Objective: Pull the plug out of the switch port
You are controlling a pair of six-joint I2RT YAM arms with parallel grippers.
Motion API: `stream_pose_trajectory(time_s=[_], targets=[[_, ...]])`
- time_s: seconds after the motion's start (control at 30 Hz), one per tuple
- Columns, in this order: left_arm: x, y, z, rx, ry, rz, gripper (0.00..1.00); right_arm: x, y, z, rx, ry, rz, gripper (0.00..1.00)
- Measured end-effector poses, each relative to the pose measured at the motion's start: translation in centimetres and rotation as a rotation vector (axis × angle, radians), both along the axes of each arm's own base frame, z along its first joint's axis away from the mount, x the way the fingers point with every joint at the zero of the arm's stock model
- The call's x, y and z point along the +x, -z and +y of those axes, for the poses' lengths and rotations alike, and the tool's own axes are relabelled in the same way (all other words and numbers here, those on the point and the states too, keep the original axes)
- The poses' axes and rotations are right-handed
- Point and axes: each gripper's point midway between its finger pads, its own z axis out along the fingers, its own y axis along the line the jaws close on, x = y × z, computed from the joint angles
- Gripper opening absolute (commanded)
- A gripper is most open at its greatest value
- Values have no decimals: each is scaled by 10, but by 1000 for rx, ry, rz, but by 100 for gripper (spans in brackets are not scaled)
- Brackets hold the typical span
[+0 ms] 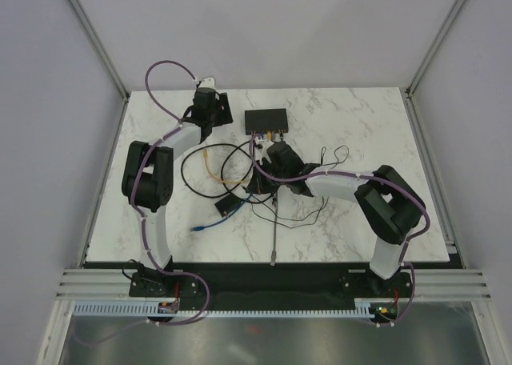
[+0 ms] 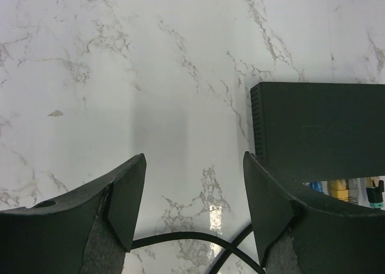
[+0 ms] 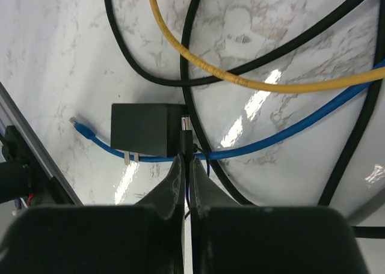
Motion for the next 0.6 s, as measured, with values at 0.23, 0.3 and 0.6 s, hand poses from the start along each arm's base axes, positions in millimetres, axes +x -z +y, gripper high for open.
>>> stream_pose_trajectory(time_s=[0.23, 0.3, 0.6], targets=[[-1, -4, -16, -25, 42, -15, 72, -20, 28, 5, -64, -52, 40, 34], [-1, -4, -17, -28, 45, -15, 71, -19, 28, 4, -67, -55, 32, 45], [-2, -4, -21, -41, 67, -12, 70, -28, 28, -20, -134, -67, -17, 69]])
